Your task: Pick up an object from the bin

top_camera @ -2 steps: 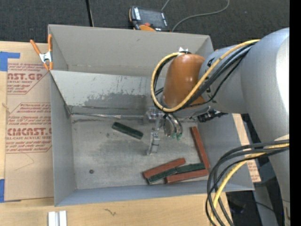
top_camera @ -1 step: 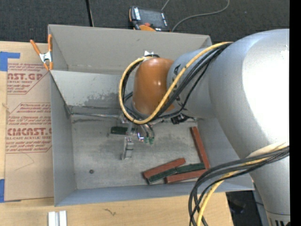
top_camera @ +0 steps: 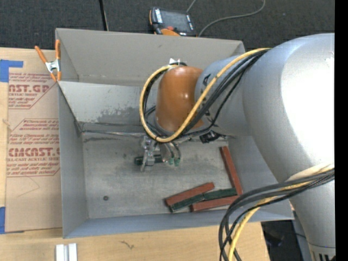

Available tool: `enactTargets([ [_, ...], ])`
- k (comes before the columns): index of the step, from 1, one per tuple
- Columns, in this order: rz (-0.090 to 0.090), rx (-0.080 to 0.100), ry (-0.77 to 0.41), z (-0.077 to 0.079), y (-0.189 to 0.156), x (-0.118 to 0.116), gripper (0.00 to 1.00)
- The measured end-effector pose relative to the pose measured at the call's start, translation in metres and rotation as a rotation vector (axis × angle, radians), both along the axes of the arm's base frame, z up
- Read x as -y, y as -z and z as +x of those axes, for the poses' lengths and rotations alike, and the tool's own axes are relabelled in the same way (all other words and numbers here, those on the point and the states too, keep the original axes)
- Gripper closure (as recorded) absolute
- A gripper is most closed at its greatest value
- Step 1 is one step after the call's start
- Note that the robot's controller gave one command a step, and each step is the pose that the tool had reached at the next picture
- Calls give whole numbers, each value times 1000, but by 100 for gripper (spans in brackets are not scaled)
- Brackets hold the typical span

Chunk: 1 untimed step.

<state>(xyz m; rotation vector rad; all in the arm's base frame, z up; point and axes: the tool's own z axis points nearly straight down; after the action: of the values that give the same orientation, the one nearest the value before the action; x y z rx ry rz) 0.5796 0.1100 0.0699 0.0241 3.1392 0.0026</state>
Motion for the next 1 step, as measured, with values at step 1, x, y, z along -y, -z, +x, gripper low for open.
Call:
enactTargets([
  [1,-3,3,-355,-13,-51,23,100],
])
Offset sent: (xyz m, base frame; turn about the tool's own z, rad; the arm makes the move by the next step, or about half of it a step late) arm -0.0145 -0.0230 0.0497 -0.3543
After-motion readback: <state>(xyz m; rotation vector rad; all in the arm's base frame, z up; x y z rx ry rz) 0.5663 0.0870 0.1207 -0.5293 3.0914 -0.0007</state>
